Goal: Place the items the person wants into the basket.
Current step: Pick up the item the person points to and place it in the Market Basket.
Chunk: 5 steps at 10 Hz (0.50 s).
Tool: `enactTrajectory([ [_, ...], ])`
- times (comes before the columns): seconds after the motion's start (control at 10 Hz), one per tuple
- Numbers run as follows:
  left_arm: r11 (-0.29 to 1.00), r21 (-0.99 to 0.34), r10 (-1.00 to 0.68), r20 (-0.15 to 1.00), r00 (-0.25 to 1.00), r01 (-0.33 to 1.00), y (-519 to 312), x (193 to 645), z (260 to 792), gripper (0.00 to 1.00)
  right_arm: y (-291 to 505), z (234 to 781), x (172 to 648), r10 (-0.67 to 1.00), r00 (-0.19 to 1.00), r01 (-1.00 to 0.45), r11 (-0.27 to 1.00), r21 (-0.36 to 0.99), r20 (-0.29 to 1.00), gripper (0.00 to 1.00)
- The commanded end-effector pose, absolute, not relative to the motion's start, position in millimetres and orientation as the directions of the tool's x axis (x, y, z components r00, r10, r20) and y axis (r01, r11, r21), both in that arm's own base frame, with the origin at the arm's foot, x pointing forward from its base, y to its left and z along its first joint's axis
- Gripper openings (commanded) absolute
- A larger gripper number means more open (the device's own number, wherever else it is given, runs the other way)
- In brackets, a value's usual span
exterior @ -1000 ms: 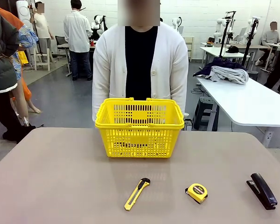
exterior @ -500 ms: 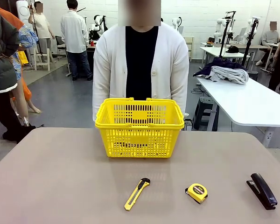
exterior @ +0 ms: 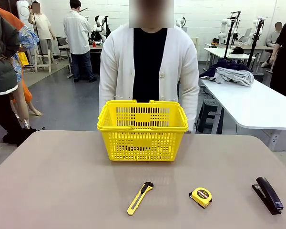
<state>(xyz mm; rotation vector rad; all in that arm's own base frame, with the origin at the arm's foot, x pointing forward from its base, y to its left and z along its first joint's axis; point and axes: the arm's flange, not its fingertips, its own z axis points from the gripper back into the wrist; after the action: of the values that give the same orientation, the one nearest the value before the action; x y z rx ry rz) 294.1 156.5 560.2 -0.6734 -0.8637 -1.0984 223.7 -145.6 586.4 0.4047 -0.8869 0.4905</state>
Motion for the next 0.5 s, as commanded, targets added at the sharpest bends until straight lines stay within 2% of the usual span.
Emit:
enactTrajectory([
  [0.0,0.308,-0.027,-0.461,0.87,0.174,0.951,158.3,295.8,561.0,0.99,-144.6,585.6,225.1,0.234,0.532,-0.564,0.814,0.135,0.814,1.0],
  [0.4,0.308,-0.027,-0.461,0.87,0.174,0.951,158.3,295.8,561.0,0.99,-144.6,585.6,225.1,0.234,0.532,-0.564,0.814,0.135,0.814,1.0],
])
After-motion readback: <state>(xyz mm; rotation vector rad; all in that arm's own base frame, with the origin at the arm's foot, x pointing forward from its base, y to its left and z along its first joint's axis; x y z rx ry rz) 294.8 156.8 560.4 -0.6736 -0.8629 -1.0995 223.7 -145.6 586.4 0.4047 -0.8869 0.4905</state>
